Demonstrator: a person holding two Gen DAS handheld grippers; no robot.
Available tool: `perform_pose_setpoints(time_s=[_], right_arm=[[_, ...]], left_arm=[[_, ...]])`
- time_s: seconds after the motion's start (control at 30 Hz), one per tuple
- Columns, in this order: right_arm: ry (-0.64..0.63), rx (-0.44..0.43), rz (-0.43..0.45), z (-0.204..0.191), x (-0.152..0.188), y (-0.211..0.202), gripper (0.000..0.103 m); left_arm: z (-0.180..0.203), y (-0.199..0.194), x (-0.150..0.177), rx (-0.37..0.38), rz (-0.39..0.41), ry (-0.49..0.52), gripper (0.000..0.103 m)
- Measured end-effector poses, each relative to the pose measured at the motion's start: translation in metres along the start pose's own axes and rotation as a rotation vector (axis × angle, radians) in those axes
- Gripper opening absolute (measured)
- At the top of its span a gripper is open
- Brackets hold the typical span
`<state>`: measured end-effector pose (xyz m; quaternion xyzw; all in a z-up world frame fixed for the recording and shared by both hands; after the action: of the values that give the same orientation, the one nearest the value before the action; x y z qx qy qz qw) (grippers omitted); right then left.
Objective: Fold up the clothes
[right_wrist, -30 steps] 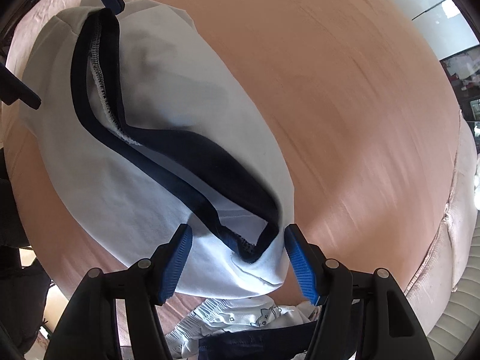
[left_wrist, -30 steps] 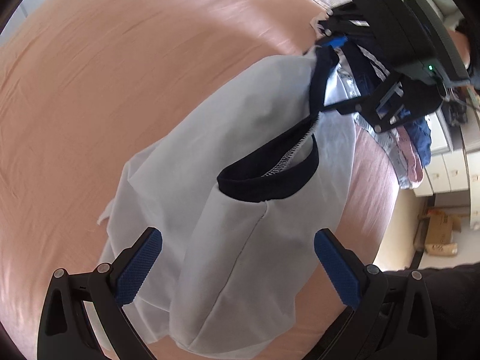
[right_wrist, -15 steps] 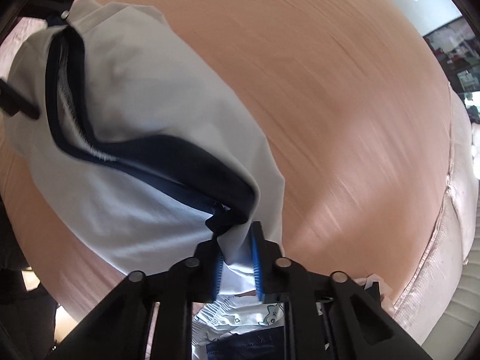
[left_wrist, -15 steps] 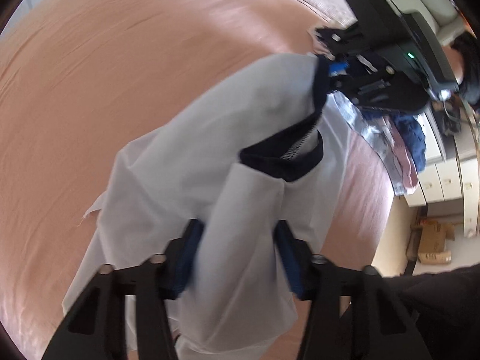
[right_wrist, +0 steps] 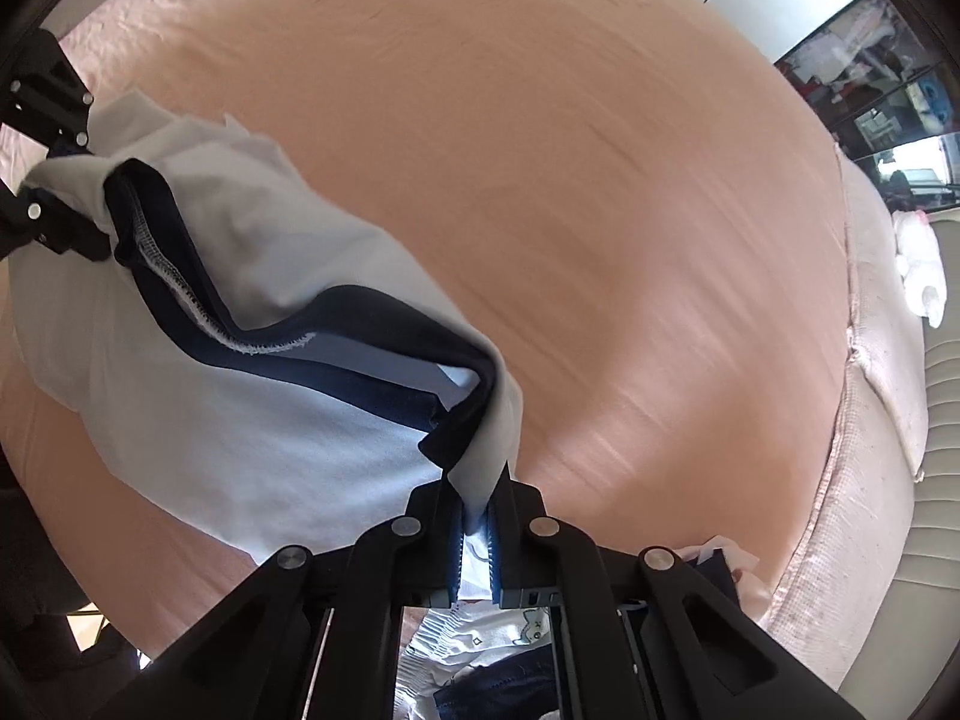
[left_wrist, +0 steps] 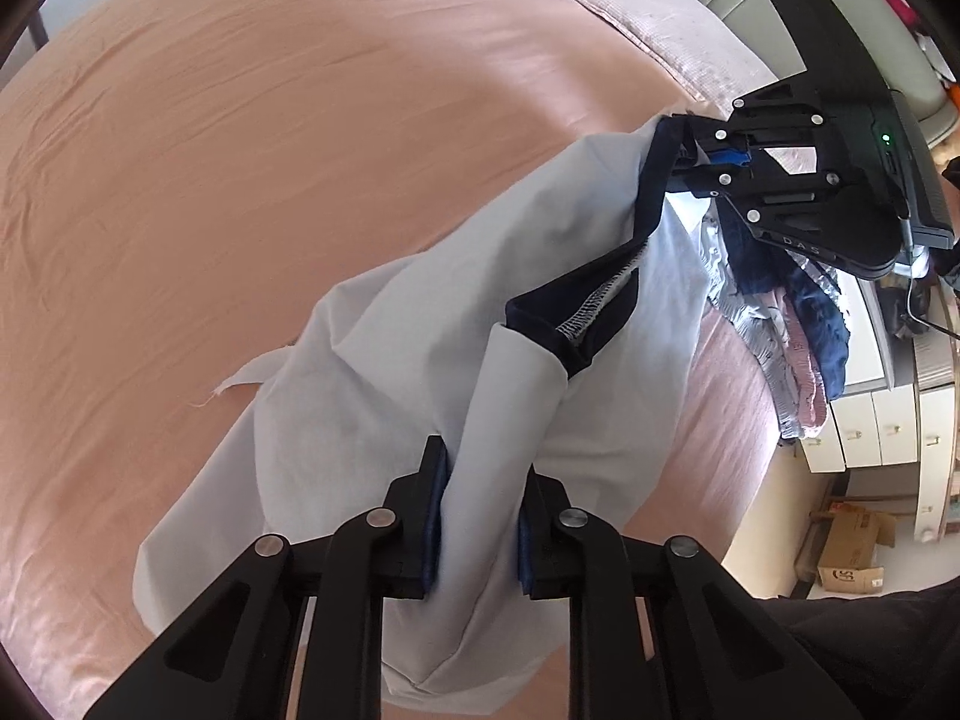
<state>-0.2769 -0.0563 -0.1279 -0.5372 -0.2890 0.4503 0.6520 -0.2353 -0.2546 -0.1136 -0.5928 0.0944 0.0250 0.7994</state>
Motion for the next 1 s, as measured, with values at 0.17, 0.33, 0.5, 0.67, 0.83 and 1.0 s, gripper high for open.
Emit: perform_pose_setpoints(time_s=[0.17,0.33,0.5,0.67,0.83,1.0], right_arm=[[-0.020,0.041,0.036,-0.008,-0.009,-0.034,0.003],[-0.016,0.085,0.094,-0.012,-0.023,-0.075,0.003],[-0.037,0.128,0.149,-0.020,-0.026,-0.115,0.003],[-0.044,0.187,0.174,-0.031,-0.035,-0.149,0.003],[-0.068,0.240,0.186,-0.056,-0.043,-0.167,0.003],[-0.071,0.296,0.223,-0.065,-0.047,-0.189,0.003]], left_arm=[[0.000,-0.027,-0.001,-0.045,0.027,0.013,0.014],[-0.009,-0.072,0.003,-0.096,0.084,-0.003,0.014],[-0.015,-0.111,0.005,-0.112,0.155,-0.048,0.010],[-0.013,-0.137,0.017,-0.051,0.207,-0.071,0.010],[-0.004,-0.132,0.030,0.032,0.174,-0.025,0.022],[0.008,-0.093,0.039,-0.117,0.144,0.119,0.103]])
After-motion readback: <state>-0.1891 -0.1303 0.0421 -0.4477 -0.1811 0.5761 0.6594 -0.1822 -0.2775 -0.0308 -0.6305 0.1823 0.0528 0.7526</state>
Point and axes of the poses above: each gripper's, at about its wrist camera, not at the fingertips, and y roughly the way its jaws point, z to its right, x to its underside, the point moved 3 cm from there along y, roughly the way its jaws point, and after that the axes turned 4 degrees about -y, right-handed, at the moved point
